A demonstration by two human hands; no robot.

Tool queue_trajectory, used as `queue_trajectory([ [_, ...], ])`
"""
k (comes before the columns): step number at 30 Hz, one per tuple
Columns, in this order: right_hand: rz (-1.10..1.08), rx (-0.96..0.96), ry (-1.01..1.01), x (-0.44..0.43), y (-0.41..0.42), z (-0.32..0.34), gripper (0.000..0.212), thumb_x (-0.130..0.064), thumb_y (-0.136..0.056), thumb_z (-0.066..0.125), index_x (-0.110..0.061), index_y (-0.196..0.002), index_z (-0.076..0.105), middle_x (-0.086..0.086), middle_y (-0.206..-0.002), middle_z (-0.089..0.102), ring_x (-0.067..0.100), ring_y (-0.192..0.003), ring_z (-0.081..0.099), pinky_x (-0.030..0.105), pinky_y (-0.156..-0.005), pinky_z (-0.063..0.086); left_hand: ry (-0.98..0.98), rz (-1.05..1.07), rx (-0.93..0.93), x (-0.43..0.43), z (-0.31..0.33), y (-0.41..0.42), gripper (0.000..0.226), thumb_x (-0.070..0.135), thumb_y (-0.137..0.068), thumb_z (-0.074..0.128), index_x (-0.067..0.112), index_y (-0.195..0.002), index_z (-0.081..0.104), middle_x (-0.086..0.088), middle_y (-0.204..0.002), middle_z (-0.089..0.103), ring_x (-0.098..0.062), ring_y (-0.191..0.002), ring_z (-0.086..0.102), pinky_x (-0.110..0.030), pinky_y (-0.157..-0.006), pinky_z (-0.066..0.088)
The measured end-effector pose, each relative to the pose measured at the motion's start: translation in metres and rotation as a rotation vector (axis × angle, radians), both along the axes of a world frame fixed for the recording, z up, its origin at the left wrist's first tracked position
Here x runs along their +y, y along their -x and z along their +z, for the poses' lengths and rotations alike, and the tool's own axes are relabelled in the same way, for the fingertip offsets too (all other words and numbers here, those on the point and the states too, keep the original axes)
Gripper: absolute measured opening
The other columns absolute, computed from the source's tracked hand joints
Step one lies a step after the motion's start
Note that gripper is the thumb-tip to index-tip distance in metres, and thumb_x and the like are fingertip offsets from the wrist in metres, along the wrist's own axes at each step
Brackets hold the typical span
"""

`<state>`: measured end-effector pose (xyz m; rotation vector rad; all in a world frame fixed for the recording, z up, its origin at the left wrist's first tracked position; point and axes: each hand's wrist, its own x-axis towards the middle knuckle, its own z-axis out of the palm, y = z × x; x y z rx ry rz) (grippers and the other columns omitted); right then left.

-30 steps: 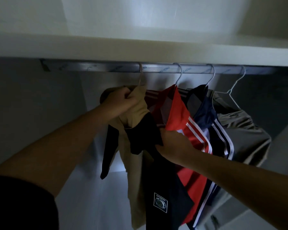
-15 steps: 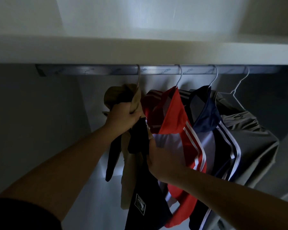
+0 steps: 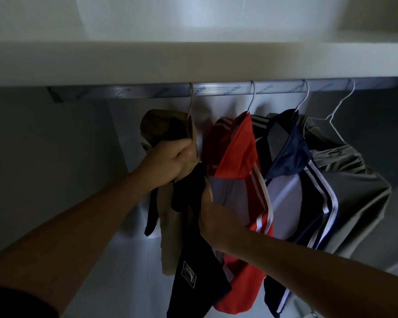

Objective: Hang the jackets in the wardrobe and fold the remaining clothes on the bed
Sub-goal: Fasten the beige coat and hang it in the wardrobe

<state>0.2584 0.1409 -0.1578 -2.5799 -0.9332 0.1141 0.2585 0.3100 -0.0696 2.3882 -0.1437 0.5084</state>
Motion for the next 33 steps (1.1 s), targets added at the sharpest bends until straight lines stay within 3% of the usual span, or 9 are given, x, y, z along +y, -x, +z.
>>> queue_trajectory([
  [4,0.062,0.033,0.065,0.0,0.003,0.002,0.06,-0.019,-0.102,0.037,-0.001,-0.149,0.005,0.009,-0.094,0.064,0.019,-0.069,0.057,0.028,-0.06,0.04,-0.092,0.307,-0.086,0.01,-0.003,-0.008,0.034,0.013,-0.098,0.042,0.017,-0.064,0.034,-0.003,-0.062,0.041,-0.015,-0.056,0.042,-0.035,-0.056,0.031],
  [7,0.089,0.058,0.054,-0.004,0.013,0.001,0.055,-0.02,-0.102,0.039,-0.003,-0.147,0.013,0.005,-0.085,0.062,0.007,-0.057,0.045,0.023,-0.051,0.036,-0.076,0.474,-0.097,0.014,0.003,-0.013,0.037,0.015,-0.096,0.039,0.019,-0.061,0.029,-0.004,-0.062,0.041,-0.021,-0.058,0.043,-0.037,-0.057,0.034],
  [10,0.067,0.047,0.079,-0.011,0.021,0.003,0.05,-0.021,-0.102,0.04,-0.004,-0.144,0.018,0.009,-0.09,0.064,0.02,-0.072,0.061,0.033,-0.063,0.051,-0.083,0.46,-0.061,0.008,-0.004,-0.005,0.032,0.011,-0.092,0.041,0.017,-0.063,0.03,0.0,-0.059,0.038,-0.012,-0.052,0.037,-0.03,-0.051,0.025],
  [14,0.008,0.087,0.061,-0.021,0.03,0.011,0.037,-0.021,-0.102,0.04,-0.007,-0.135,0.032,0.013,-0.1,0.066,0.028,-0.086,0.066,0.035,-0.071,0.053,0.18,0.332,0.027,-0.001,0.006,0.001,0.034,0.016,-0.09,0.045,0.021,-0.057,0.036,0.007,-0.055,0.039,-0.001,-0.05,0.039,-0.016,-0.045,0.026],
  [18,0.024,0.125,0.084,-0.023,0.03,0.019,0.038,-0.024,-0.104,0.035,-0.006,-0.137,0.031,0.016,-0.108,0.064,0.03,-0.095,0.065,0.034,-0.077,0.05,0.128,0.503,0.172,0.019,0.034,-0.023,0.019,0.023,-0.095,0.041,0.014,-0.099,0.057,-0.006,-0.095,0.057,-0.023,-0.084,0.053,-0.028,-0.066,0.041],
  [22,0.032,0.158,0.045,-0.03,0.023,0.024,0.039,-0.024,-0.103,0.035,-0.008,-0.139,0.032,0.017,-0.109,0.063,0.03,-0.095,0.063,0.031,-0.071,0.044,-0.164,0.393,0.213,0.026,0.037,-0.043,0.043,0.018,-0.096,0.05,0.008,-0.136,0.039,-0.018,-0.133,0.045,-0.036,-0.117,0.049,-0.043,-0.095,0.043],
  [25,0.042,0.181,0.016,-0.038,0.016,0.023,0.038,-0.024,-0.102,0.037,-0.01,-0.137,0.033,0.017,-0.107,0.064,0.031,-0.093,0.063,0.033,-0.069,0.044,-0.194,0.266,0.206,0.028,0.039,-0.059,0.058,0.006,-0.096,0.048,0.011,-0.149,0.026,-0.019,-0.149,0.031,-0.033,-0.133,0.037,-0.037,-0.109,0.032],
  [30,0.07,0.162,0.038,-0.047,-0.001,0.015,0.039,-0.024,-0.101,0.038,-0.009,-0.137,0.033,0.017,-0.104,0.065,0.029,-0.088,0.063,0.028,-0.065,0.038,-0.134,0.283,0.201,0.022,0.044,-0.083,0.031,0.021,-0.098,0.045,0.001,-0.116,0.061,-0.022,-0.122,0.058,-0.035,-0.112,0.055,-0.033,-0.09,0.041],
  [33,0.086,0.14,0.051,-0.051,-0.008,0.012,0.041,-0.025,-0.101,0.039,-0.009,-0.138,0.033,0.017,-0.105,0.064,0.03,-0.09,0.063,0.03,-0.067,0.042,0.037,0.474,0.083,0.021,0.047,-0.094,0.022,0.018,-0.093,0.051,0.007,-0.1,0.068,-0.017,-0.112,0.064,-0.032,-0.107,0.058,-0.03,-0.085,0.043],
])
